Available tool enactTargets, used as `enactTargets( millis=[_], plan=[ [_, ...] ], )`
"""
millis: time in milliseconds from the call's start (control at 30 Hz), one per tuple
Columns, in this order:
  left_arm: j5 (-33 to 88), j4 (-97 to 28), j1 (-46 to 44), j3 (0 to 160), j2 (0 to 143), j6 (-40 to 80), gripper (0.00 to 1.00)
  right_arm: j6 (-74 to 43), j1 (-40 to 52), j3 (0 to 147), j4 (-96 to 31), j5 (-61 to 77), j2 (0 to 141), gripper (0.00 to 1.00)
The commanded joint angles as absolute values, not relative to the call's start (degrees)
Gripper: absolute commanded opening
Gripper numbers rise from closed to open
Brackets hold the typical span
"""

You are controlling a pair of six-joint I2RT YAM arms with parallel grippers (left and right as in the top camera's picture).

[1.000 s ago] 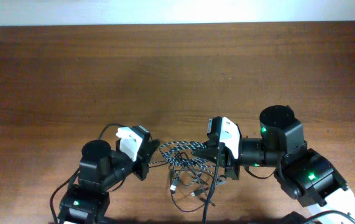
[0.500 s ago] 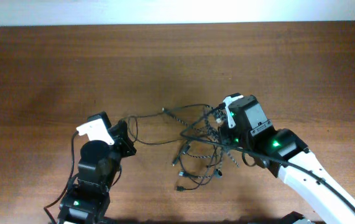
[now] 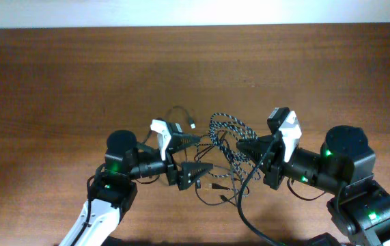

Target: Untangle cables

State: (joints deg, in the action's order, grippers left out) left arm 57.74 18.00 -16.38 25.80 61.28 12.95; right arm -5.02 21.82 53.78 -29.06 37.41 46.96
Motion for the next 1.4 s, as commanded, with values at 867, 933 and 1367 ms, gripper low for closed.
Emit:
enactTargets(
  millis=[867, 933, 1367],
  plan=[
    [37.2, 26.5, -7.5, 26.3, 61.0, 50.0, 0.0, 1.5, 27.0, 54.4, -23.5, 50.5, 69.5, 0.8],
    [37.3, 26.5, -7.5, 26.3, 61.0, 50.0, 0.0, 1.5, 35.0, 54.4, -19.6, 46.2, 71.6, 0.71],
    [8.9, -4.3, -7.4, 26.3, 61.1, 40.3, 0.07, -8.5, 37.5, 57.0, -33.1, -24.7, 28.7, 0.04]
  ],
)
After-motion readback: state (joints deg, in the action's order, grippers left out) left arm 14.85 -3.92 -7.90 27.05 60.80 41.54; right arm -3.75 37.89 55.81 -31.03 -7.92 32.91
